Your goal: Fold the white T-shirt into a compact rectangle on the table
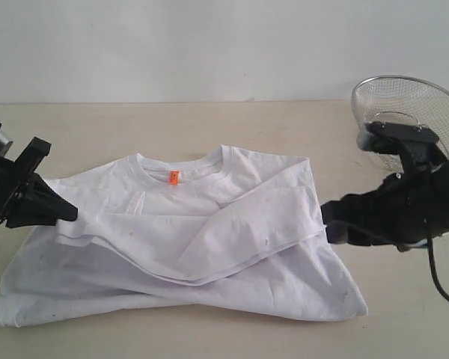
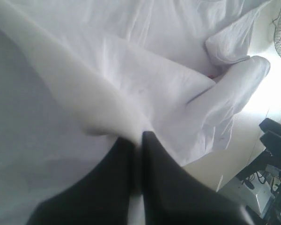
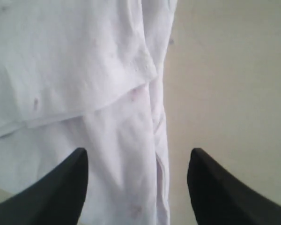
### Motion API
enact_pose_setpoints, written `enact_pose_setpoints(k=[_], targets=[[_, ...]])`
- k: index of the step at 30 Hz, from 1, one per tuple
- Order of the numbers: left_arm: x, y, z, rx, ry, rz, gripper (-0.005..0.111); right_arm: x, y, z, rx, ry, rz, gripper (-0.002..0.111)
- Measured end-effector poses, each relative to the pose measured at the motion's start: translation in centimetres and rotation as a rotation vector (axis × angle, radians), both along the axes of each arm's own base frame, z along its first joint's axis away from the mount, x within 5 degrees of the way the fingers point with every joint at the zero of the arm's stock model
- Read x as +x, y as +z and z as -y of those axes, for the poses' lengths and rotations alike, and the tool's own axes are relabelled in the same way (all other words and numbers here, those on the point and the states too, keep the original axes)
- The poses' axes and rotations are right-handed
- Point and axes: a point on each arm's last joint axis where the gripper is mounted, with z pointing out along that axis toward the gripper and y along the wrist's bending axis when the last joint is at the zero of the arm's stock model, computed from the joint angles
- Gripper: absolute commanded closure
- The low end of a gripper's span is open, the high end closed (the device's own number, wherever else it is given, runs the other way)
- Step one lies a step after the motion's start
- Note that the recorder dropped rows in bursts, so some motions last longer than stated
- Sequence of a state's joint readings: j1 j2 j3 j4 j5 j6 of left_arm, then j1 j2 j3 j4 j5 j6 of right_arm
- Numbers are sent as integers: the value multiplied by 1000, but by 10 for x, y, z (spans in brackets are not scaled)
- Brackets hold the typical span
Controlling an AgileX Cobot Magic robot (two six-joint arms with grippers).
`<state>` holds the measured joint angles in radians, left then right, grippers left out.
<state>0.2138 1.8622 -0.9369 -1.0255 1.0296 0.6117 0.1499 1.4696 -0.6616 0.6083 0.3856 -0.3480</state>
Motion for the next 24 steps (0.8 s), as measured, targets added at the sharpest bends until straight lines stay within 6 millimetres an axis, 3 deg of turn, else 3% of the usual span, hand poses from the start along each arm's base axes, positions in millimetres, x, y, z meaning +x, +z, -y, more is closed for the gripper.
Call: enact_pose_setpoints(k=[4,9,19,24], targets=[[0,0,0,0,0,1,102,33,26,-9,38,30,45,53],[0,0,0,0,0,1,102,74,26,-19,66,63,-4,53],[0,0,0,-1,-1,0,102,87,-5,-19,16,88,-88,57],[0,0,0,-2,-1,0,102,89,-8,-18,-3,90,-74,57]])
